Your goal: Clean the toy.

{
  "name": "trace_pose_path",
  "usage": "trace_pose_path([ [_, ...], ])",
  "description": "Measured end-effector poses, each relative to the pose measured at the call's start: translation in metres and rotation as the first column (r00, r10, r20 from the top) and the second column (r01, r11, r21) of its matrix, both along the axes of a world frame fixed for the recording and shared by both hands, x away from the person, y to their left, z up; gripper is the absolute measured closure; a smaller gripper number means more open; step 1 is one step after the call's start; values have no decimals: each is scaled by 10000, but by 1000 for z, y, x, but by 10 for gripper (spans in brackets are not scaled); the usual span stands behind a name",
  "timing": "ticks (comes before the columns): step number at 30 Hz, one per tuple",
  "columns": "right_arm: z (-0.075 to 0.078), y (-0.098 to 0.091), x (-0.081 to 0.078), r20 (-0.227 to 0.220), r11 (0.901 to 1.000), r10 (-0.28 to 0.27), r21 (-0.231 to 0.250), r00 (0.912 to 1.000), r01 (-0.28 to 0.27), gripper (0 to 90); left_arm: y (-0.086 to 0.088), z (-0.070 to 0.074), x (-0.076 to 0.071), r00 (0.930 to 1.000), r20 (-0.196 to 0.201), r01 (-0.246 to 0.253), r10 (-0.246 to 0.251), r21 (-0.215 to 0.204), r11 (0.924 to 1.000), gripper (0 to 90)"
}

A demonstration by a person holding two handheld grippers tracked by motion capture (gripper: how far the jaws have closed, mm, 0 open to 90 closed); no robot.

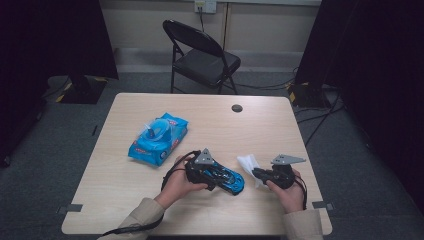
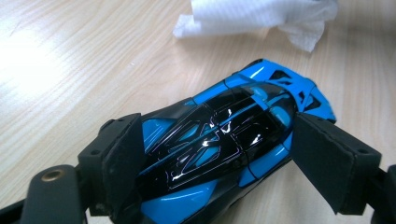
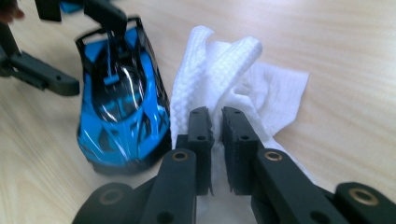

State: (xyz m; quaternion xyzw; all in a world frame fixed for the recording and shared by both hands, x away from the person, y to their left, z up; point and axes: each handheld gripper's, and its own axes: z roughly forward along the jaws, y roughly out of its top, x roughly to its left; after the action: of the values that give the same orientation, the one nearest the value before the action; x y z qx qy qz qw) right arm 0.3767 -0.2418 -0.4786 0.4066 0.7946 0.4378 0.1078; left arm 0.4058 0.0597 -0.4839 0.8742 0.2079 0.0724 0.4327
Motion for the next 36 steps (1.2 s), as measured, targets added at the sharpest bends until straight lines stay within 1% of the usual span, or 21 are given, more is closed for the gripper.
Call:
trace_pose_path([
  [1,4,0,0,66,10000,-27,69,10000,26,827,1,2,0,10000,49,32,-32,5,10000,176],
  [5,16,4,-1,423,9997,75,220,9991,-84,827,5,8,-2,10000,2,-24,24,-122,9999,171],
  [6,18,5,-1,462,9996,116,259,9989,-128,827,6,10,-3,10000,25,-42,42,-127,9999,171],
  [8,21,11,0,540,9992,298,242,9981,-311,827,10,11,-4,9999,-51,-149,148,-155,9998,171],
  [13,30,28,3,705,9961,742,422,9948,-773,827,22,15,-7,9991,-62,-410,409,-194,9990,172],
  [14,30,28,3,705,9961,742,422,9948,-773,827,22,15,-7,9991,-62,-410,409,-194,9990,171],
  [15,35,36,5,818,9936,982,486,9918,-1024,827,28,16,-9,9985,-85,-544,543,-212,9983,172],
  [20,40,60,9,975,9849,1615,464,9820,-1666,827,47,16,-13,9953,-261,-933,928,-196,9954,175],
  [22,39,72,11,987,9791,1924,474,9763,-1978,827,56,16,-16,9935,-254,-1111,1107,-147,9937,175],
  [24,38,82,12,931,9748,2158,378,9720,-2200,827,65,17,-18,9906,-282,-1343,1337,-216,9907,176],
  [26,36,96,14,874,9667,2495,354,9644,-2533,827,74,17,-21,9880,-270,-1526,1520,-254,9880,176],
  [28,35,108,15,898,9581,2809,315,9555,-2846,827,82,17,-25,9855,-279,-1680,1675,-181,9856,176],
  [30,34,122,16,868,9470,3168,270,9445,-3201,827,90,16,-29,9817,-358,-1876,1868,-199,9820,176],
  [31,34,126,16,849,9434,3275,252,9410,-3306,827,93,16,-30,9807,-320,-1933,1927,-164,9810,176],
  [32,33,131,16,847,9402,3368,238,9378,-3398,827,98,16,-32,9778,-375,-2072,2063,-211,9781,176],
  [33,32,138,16,818,9339,3537,246,9318,-3567,827,102,17,-34,9769,-331,-2118,2111,-207,9771,175],
  [36,28,155,16,704,9165,3972,210,9150,-3995,826,114,18,-38,9696,-441,-2419,2407,-242,9700,175],
])
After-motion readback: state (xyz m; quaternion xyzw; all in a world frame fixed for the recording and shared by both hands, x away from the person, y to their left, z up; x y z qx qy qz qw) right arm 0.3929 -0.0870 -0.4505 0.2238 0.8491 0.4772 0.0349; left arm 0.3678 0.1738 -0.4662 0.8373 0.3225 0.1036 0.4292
